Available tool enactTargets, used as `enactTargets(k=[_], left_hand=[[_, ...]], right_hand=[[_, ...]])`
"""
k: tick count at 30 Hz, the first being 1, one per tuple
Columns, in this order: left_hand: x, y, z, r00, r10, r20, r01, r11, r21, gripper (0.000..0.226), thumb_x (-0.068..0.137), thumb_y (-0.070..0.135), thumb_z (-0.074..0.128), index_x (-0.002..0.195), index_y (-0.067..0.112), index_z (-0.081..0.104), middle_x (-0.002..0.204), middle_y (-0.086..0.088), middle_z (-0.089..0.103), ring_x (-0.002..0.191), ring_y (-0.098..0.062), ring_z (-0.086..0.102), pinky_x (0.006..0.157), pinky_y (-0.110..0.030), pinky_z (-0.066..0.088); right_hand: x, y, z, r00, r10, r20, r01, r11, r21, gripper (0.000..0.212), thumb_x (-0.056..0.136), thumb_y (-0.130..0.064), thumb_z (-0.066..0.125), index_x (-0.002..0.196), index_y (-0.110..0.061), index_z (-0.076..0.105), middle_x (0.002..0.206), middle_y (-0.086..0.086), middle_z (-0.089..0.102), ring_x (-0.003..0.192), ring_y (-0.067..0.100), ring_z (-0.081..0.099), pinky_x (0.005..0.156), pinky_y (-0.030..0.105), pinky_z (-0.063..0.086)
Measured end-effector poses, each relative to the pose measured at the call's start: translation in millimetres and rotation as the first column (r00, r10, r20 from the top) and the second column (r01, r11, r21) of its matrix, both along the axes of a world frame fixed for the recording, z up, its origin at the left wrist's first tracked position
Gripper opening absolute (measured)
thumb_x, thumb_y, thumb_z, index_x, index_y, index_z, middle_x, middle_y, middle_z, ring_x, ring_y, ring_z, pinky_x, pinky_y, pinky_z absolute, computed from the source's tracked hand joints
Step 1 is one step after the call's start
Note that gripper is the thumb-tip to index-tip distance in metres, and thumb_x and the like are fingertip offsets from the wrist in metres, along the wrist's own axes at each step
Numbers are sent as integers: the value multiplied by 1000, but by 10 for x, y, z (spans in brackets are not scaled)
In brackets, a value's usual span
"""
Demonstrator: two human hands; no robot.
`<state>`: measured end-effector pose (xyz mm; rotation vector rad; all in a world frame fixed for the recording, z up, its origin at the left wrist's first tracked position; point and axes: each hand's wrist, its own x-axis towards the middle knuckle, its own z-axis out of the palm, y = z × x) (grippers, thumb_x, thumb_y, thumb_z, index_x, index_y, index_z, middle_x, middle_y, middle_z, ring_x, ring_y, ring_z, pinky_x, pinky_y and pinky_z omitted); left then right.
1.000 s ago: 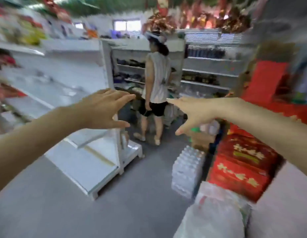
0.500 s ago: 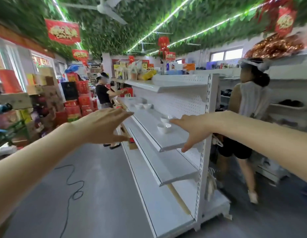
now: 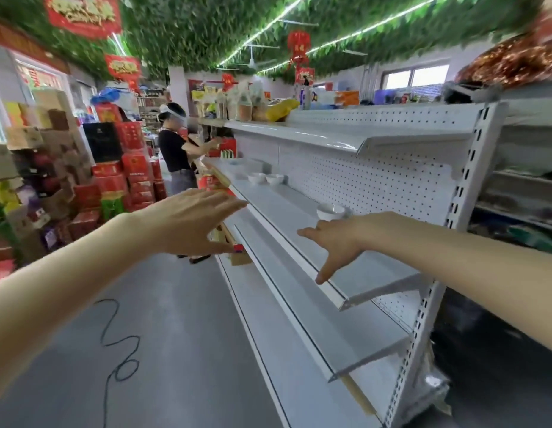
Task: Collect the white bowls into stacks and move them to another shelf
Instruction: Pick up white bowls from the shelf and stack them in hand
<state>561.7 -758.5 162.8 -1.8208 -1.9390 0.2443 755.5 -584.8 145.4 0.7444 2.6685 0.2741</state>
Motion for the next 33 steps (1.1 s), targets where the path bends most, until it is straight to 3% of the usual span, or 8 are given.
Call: enactTargets(k=[6,10,13,18,21,23,28,33], left_hand=[[-1021,906,-50,995,-68,75,73,995,-67,90,82,73,42,153,28,9,156,1,29,141,-18,31,116,-35,25],[-1357,1444,-351,978,-187,89,196,974,-114,100,70,81,15,154,27,7,157,1,27,142,-18,31,116,-31,21],[-1580,1825,-504,960,-246,132,259,961,-97,99,70,80,13,154,28,4,158,1,24,143,-17,29,116,-29,18],[-1982,2579,-759,951,-284,120,300,942,-153,94,78,79,24,153,29,0,160,0,19,145,-18,24,118,-30,12],[-2181,3044,-883,946,-308,100,323,920,-221,93,79,79,26,153,31,-2,161,1,14,147,-16,17,118,-28,4],[-2315,3442,-876,933,-353,72,359,899,-251,94,78,81,22,153,31,-4,162,1,11,148,-15,14,116,-28,-1],[-2530,4465,-936,884,-456,102,468,859,-208,99,71,83,9,154,29,-1,161,-2,18,146,-18,22,118,-30,10],[-2618,5186,-1363,761,-626,173,649,733,-203,96,78,83,13,154,25,13,155,-8,33,140,-24,37,116,-37,21]], right_hand=[[-489,646,94,983,-180,23,181,982,-49,110,77,-64,65,153,-28,-6,160,6,11,145,29,21,115,44,28],[-587,1081,37,951,-307,44,309,949,-54,108,78,-63,65,154,-24,-2,158,7,16,143,27,23,114,34,27],[-662,1461,-58,921,-386,53,389,919,-64,108,75,-67,65,153,-26,3,155,6,22,139,26,30,111,36,33],[-835,2148,-407,867,-498,21,496,859,-124,127,58,-82,63,152,-32,-6,154,3,19,139,26,26,110,42,33],[-934,2628,-759,850,-525,-31,509,836,-206,150,31,-98,52,150,-35,-13,160,2,9,145,26,14,115,44,25],[-979,2905,-959,814,-577,-62,546,797,-259,150,33,-97,52,151,-32,-15,161,1,1,148,25,5,119,44,18],[-1103,3333,-1218,742,-667,-59,609,709,-354,163,19,-102,44,150,-28,-20,162,2,-13,149,21,-7,121,41,9],[-1204,3579,-1386,635,-772,-31,692,587,-420,149,43,-84,70,149,-31,-20,162,0,-9,149,21,-1,120,43,14]])
